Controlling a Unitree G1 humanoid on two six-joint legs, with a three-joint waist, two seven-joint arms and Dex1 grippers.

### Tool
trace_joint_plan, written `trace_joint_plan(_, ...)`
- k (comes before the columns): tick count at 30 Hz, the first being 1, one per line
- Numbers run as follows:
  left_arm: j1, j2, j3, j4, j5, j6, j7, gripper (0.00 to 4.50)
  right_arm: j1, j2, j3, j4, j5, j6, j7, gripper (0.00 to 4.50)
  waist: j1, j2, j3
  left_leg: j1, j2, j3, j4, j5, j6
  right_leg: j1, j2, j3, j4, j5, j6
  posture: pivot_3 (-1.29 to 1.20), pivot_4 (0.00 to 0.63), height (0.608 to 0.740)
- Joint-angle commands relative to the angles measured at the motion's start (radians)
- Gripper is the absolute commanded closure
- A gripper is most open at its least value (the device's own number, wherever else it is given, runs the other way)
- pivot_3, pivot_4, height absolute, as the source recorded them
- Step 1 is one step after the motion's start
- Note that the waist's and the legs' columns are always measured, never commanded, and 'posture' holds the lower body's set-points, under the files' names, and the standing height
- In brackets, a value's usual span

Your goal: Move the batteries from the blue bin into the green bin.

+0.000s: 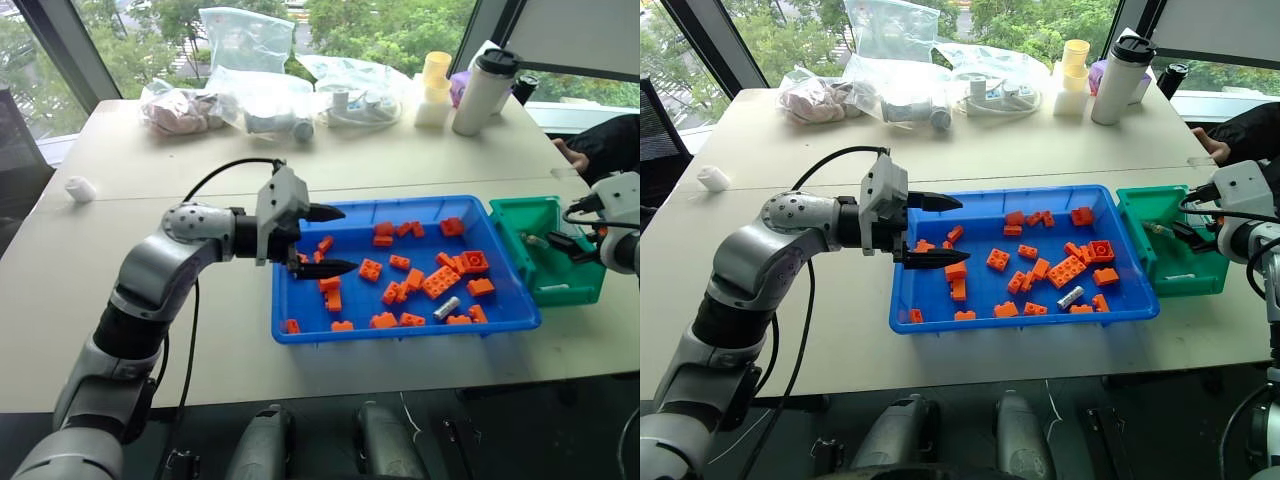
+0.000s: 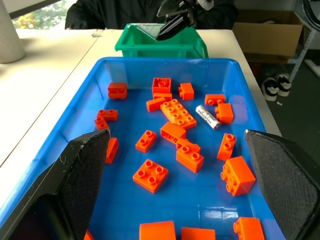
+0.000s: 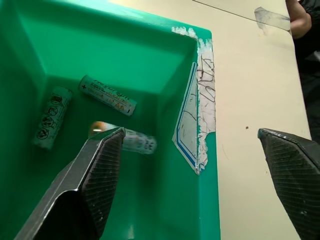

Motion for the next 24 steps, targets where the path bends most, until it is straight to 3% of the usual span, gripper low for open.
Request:
trace_joint_plan(1, -0.007, 0.012, 0.024, -0.031, -0.008, -0.011, -0.007, 0.0, -0.043, -0.017, -0.042, -0.043, 0.011, -0.019, 0.007, 0.06, 0.0, 0.0, 0.0, 0.0, 0.0, 0.0, 0.0, 0.0, 0.0, 0.0, 0.0, 0.0, 0.0, 0.0, 0.0, 0.0, 0.15, 0.74)
trace_joint_plan(7, -0.012, 0.041, 0.031, -0.033, -0.014, -0.005, -0.025, 0.0, -0.067, -0.053, -0.031, -0.151, 0.09, 0.0, 0.145, 0.06, -0.001, 0.0, 0.0, 0.0, 0.0, 0.0, 0.0, 0.0, 0.0, 0.0, 0.0, 0.0, 0.0, 0.0, 0.0, 0.0, 0.15, 0.74)
trace_joint_plan(13, 0.008, 0.195, 0.006, -0.076, -0.007, 0.007, -0.153, 0.0, 0.127, -0.196, 0.019, -0.478, 0.273, -0.03, 0.524, 0.06, 0.0, 0.0, 0.0, 0.0, 0.001, -0.001, -0.001, 0.0, 0.0, 0.0, 0.001, -0.001, -0.001, 0.0, 0.0, 0.0, 0.15, 0.74)
trace_joint_plan(17, 0.011, 0.229, -0.043, -0.052, 0.092, -0.084, -0.16, 0.0, 0.138, -0.224, 0.118, -0.465, 0.229, -0.11, 0.58, 0.06, 0.001, 0.0, 0.0, 0.001, 0.001, -0.001, 0.001, 0.0, 0.0, 0.003, 0.001, -0.001, -0.002, 0.0, 0.0, 0.0, 0.15, 0.74)
trace_joint_plan(24, 0.009, 0.217, -0.04, -0.089, 0.061, -0.054, -0.182, 0.0, 0.023, -0.228, 0.336, -0.383, 0.084, -0.392, 0.749, 0.06, -0.001, 0.0, 0.0, 0.0, 0.001, -0.001, 0.001, 0.0, 0.0, 0.002, 0.001, -0.001, -0.002, 0.0, 0.0, 0.0, 0.15, 0.74)
